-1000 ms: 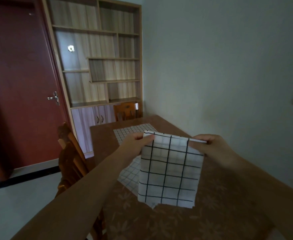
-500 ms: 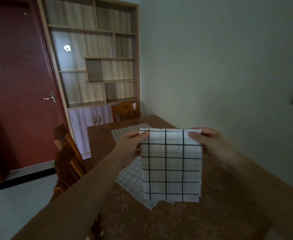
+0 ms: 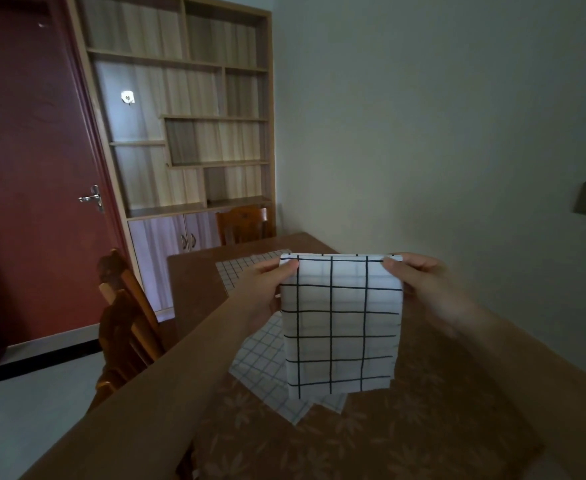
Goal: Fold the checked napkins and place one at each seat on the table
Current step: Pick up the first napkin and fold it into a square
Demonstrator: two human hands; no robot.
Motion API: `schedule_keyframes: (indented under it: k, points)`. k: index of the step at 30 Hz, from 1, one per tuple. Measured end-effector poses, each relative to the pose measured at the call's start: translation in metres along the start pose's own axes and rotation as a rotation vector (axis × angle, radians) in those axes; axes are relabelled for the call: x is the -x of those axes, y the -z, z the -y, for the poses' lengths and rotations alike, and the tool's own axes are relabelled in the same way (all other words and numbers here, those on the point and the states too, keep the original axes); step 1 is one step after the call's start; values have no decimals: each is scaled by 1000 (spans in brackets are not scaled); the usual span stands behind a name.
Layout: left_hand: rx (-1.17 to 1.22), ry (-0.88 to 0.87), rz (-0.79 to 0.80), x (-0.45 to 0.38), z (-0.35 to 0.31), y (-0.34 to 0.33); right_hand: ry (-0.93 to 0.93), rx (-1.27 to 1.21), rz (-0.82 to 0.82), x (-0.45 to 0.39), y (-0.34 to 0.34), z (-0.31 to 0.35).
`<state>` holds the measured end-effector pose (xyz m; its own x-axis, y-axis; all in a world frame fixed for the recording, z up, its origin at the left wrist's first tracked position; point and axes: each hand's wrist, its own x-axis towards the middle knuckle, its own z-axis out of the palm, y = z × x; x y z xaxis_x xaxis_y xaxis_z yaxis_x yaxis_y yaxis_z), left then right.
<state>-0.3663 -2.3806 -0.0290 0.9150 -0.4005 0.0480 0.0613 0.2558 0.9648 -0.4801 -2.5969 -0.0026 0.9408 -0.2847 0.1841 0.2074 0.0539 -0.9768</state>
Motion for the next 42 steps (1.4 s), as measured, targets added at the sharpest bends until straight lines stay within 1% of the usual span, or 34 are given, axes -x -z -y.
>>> schedule_keyframes:
  k: [4, 9, 11, 13, 15, 17, 18, 20, 23, 27, 29, 31, 33, 39, 42]
  points:
    - [11, 18, 0, 0, -1, 1, 14, 21, -25, -5, 4, -4]
    - [77, 44, -15, 1, -5, -3, -8, -18, -32, -5, 3, -1]
    - [76, 41, 11, 1, -7, -7, -6, 58, -29, -9, 5, 0]
    - [73, 17, 36, 2, -11, -12, 92, 326, -29, -15, 8, -1]
    - [45, -26, 39, 5, -14, -20, 258, 648, -20, -18, 6, -2]
    - [-7, -54, 51, 7, -16, -27, 434, 907, -2, -17, -6, -1]
    - [-39, -61, 63, 9, -16, -30, 523, 1007, 24, -16, -15, 0]
    - [-81, -63, 81, 10, -16, -33, 659, 1123, 72, -16, -28, -1]
    - [-126, -112, 60, 12, -15, -33, 737, 1152, 56, -21, -34, -8]
    - [-457, -364, 20, 17, -10, -27, 776, 1014, -16, -24, -37, -8]
    - [-587, -407, 47, 20, -7, -21, 755, 963, -51, -28, -34, -6]
    - [-689, -338, 148, 21, -5, -13, 740, 941, -82, -33, -29, -4]
    - [-718, -253, 212, 21, -3, -3, 738, 943, -103, -35, -23, -1]
    - [-805, -192, 333, 24, -5, 14, 742, 962, -129, -34, -7, 6]
    - [-895, -102, 435, 24, -5, 18, 727, 947, -146, -31, -3, 9]
